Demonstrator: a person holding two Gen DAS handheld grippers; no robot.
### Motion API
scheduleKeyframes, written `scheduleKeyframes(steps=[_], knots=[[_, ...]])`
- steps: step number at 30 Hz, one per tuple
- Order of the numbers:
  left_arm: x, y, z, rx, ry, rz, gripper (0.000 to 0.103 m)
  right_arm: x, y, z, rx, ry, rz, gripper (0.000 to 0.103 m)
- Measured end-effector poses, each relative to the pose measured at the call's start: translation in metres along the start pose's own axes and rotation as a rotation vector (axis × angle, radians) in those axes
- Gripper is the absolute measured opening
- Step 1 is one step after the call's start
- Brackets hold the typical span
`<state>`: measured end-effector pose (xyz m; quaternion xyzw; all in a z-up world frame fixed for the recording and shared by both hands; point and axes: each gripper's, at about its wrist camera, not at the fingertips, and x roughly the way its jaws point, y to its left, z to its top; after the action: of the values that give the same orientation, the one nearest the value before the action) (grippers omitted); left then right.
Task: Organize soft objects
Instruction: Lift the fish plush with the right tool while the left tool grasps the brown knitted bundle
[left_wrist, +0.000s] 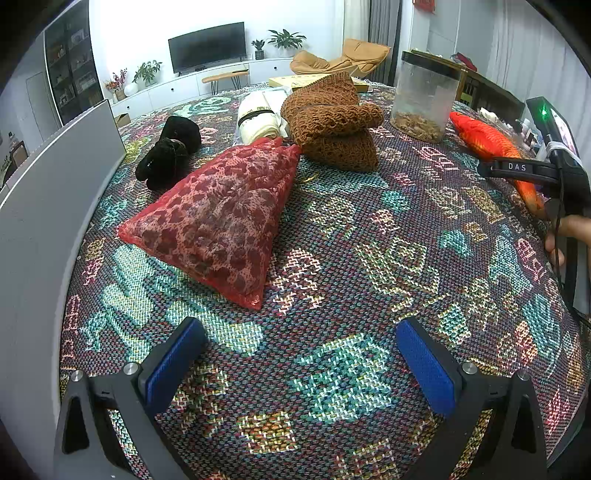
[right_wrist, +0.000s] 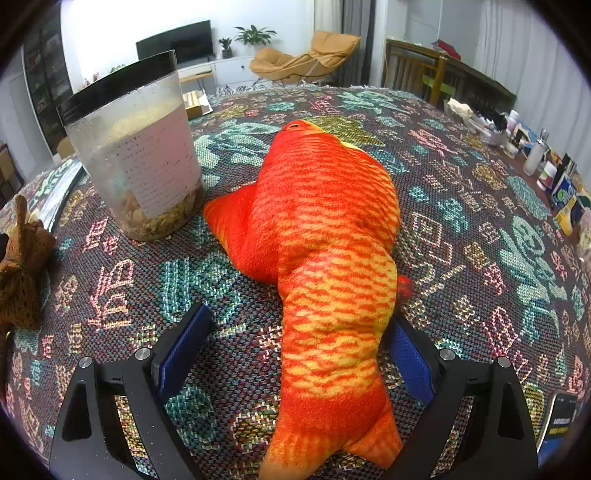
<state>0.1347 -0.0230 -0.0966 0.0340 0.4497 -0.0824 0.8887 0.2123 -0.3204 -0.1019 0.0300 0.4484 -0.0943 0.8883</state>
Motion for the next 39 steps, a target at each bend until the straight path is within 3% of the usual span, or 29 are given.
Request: scheduleKeyframes(steps=[6,8,10,12,15,17,18,22,26,29,30,31,32,33,39], knots=[[0.000,0.000,0.000,-0.001,0.001,0.002,0.103,0.000,0.000,0.000,0.000,0.000,0.000,0.094],[-0.001,-0.001,0.004,-0.017,0.042,0.000,0.102,0.000,-0.001,0.000,0.000,0.000,0.001,0.094],[-0.009,-0.001,0.016,-0.055,0.072,-0.087,0.101,0.000,0.000,0.000,0.000,0.000,0.000,0.094],[-0.027,-0.002,0.040,-0.089,0.015,-0.161,0.101,0.000,0.000,0.000,0.000,0.000,0.000,0.094],[-0.042,-0.005,0.096,-0.098,-0.073,-0.162,0.103,0.001,0.000,0.000,0.000,0.000,0.000,0.094],[-0.024,-0.006,0.134,-0.100,-0.044,-0.140,0.103,0.000,-0.001,0.000,0.001,0.001,0.002,0.094],[-0.002,-0.008,0.153,-0.093,0.007,-0.115,0.103,0.001,0.000,0.000,0.002,0.004,0.012,0.095],[0.073,-0.018,0.178,-0.024,0.205,0.026,0.103,-0.004,-0.022,0.022,0.030,0.095,0.096,0.093],[0.098,-0.026,0.176,0.026,0.221,0.126,0.103,-0.017,-0.037,0.059,0.038,0.058,0.036,0.093],[0.102,-0.030,0.178,0.035,0.216,0.148,0.099,0.015,-0.022,0.070,-0.034,0.159,0.099,0.092],[0.098,-0.030,0.178,0.038,0.199,0.133,0.083,0.031,-0.016,0.067,-0.076,0.218,0.099,0.085],[0.093,-0.030,0.182,0.039,0.168,0.104,0.072,0.034,-0.016,0.067,-0.097,0.205,0.064,0.073],[0.087,-0.028,0.185,0.032,0.154,0.085,0.064,0.030,-0.018,0.069,-0.082,0.184,0.072,0.060],[0.082,-0.027,0.189,0.019,0.150,0.064,0.064,0.024,-0.022,0.072,-0.060,0.168,0.068,0.040],[0.004,0.002,0.206,-0.097,0.021,-0.134,0.064,-0.060,-0.043,0.106,0.016,-0.043,0.056,0.039]])
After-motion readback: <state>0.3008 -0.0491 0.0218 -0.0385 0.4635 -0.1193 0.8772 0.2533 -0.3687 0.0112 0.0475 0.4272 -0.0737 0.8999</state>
